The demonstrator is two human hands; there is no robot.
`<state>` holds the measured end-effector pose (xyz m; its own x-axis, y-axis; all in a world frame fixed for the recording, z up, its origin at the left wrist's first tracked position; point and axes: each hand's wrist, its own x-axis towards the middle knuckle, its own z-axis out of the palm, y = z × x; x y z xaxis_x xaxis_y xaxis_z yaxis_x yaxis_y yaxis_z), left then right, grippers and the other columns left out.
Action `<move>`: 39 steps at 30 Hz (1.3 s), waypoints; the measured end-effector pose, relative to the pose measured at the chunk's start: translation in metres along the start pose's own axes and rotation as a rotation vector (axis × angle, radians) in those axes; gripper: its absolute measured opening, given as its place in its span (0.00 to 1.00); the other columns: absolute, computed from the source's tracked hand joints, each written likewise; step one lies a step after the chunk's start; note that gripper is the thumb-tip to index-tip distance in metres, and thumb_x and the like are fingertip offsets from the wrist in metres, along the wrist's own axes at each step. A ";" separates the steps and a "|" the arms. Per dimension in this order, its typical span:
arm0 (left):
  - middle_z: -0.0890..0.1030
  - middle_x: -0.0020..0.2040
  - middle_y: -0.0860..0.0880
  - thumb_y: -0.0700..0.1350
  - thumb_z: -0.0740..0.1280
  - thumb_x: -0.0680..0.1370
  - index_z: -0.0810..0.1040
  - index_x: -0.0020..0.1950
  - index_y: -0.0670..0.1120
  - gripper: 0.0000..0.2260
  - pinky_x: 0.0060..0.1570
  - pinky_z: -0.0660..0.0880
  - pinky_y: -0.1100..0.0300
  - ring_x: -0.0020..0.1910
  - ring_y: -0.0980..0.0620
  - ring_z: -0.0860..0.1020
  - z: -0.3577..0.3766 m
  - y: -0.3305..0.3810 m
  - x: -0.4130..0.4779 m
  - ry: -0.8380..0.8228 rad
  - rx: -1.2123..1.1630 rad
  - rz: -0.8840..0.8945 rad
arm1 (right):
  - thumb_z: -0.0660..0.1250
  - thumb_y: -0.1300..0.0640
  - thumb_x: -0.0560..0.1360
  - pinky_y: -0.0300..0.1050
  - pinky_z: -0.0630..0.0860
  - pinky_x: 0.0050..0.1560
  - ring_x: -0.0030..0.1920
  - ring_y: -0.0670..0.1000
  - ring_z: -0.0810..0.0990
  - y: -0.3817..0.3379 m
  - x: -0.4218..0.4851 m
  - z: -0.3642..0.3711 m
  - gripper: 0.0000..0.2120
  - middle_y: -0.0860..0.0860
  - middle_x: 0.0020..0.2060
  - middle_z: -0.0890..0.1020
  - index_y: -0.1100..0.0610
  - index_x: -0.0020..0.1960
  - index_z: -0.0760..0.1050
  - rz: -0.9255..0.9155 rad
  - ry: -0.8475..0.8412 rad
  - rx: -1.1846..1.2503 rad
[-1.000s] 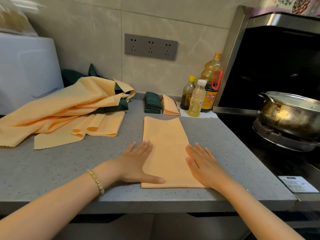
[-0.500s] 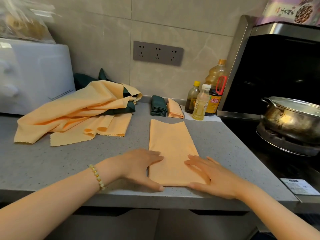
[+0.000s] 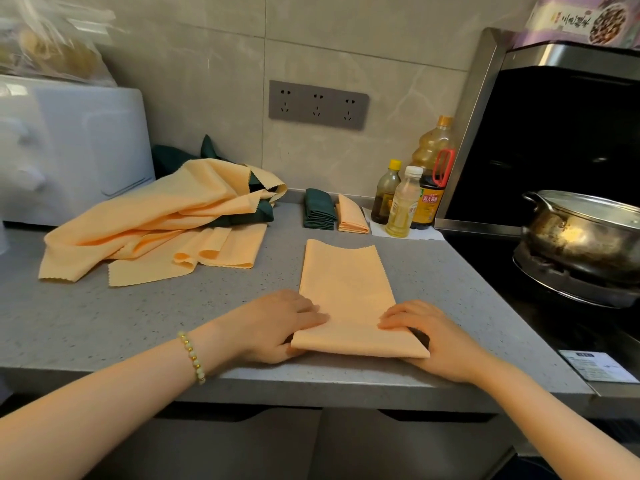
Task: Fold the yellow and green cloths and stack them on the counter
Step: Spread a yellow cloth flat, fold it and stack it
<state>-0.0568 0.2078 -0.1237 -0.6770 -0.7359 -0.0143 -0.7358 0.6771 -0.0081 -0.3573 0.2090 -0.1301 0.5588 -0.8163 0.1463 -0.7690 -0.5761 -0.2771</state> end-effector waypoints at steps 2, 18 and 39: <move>0.68 0.71 0.48 0.61 0.52 0.76 0.62 0.75 0.53 0.29 0.72 0.43 0.60 0.75 0.49 0.57 -0.002 0.000 -0.001 0.022 0.006 0.050 | 0.65 0.37 0.69 0.43 0.46 0.75 0.73 0.36 0.49 -0.001 0.002 0.001 0.16 0.32 0.69 0.60 0.42 0.54 0.72 -0.078 -0.006 0.003; 0.71 0.60 0.56 0.50 0.64 0.79 0.68 0.71 0.60 0.20 0.54 0.63 0.69 0.57 0.59 0.69 0.011 -0.021 0.018 0.135 -0.369 -0.207 | 0.64 0.50 0.77 0.24 0.60 0.57 0.56 0.35 0.67 0.001 0.023 -0.010 0.18 0.27 0.53 0.67 0.34 0.63 0.67 0.091 -0.086 -0.045; 0.77 0.42 0.51 0.53 0.68 0.76 0.77 0.55 0.46 0.13 0.46 0.71 0.61 0.46 0.52 0.77 0.011 -0.040 0.070 0.377 -0.701 -0.776 | 0.66 0.55 0.76 0.39 0.74 0.32 0.26 0.47 0.76 0.027 0.114 -0.002 0.11 0.50 0.30 0.78 0.55 0.36 0.72 0.736 0.175 0.341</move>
<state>-0.0752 0.1291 -0.1349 0.0967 -0.9938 0.0553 -0.7273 -0.0326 0.6856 -0.3153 0.1002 -0.1195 -0.1289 -0.9905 -0.0473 -0.7670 0.1298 -0.6284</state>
